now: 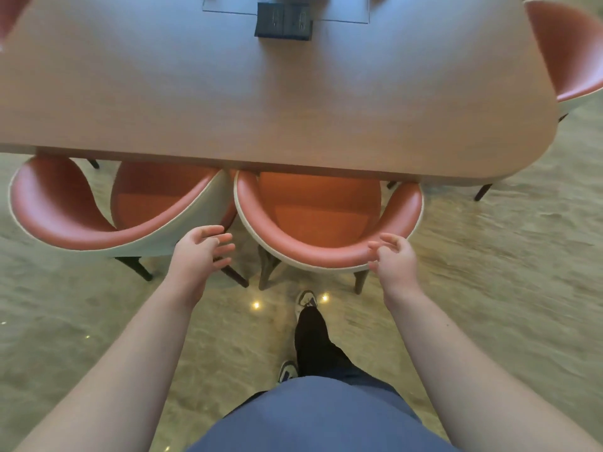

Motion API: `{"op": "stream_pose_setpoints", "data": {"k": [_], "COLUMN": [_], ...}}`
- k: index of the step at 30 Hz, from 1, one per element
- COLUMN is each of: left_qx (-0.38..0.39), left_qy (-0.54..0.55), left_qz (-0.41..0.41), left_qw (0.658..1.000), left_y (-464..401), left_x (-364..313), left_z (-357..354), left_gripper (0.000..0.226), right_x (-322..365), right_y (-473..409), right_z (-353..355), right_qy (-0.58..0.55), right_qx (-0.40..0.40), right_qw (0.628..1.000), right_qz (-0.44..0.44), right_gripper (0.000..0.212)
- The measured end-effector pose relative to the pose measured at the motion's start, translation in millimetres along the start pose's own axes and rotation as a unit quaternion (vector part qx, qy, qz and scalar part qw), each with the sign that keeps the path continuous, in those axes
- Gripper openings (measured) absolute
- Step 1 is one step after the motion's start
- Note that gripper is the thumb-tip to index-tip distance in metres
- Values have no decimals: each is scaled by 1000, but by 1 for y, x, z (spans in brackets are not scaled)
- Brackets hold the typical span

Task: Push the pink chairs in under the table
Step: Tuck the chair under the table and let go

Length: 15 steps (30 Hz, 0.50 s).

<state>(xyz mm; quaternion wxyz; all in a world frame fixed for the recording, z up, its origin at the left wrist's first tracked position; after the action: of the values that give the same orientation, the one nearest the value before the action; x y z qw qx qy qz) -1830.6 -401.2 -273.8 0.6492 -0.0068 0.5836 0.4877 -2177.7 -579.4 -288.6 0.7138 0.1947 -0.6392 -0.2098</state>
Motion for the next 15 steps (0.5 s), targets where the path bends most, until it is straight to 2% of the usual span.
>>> {"op": "stream_pose_setpoints", "data": {"k": [8, 12, 15], "left_qx": [-10, 6, 23], "left_qy": [-29, -41, -38], "left_qz": [-112, -173, -209], "left_qw": [993, 984, 977], "left_y": [120, 170, 200], "left_x": [-26, -62, -90], "left_z": [43, 21, -15], "left_gripper": [27, 36, 31], "right_x": [47, 74, 95], "right_y": [117, 141, 148], "right_z": [24, 58, 95], "right_qy": [-48, -66, -88], "right_qx": [87, 104, 102], "right_qw": [990, 982, 977], "right_qz": [97, 142, 168], "right_gripper": [31, 31, 29]}}
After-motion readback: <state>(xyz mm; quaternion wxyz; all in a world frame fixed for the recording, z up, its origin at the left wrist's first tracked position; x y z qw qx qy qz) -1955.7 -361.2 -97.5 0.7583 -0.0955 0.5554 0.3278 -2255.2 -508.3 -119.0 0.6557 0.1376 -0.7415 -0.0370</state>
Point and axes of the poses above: each hand's wrist, its own y-axis away from the middle knuckle, its own z-axis out of the back of the hand, x = y × z, the point moved 7 cm from there along -y, towards the middle knuckle, and after that the axes turned 11 degrees about -y, right-handed, at the moved point
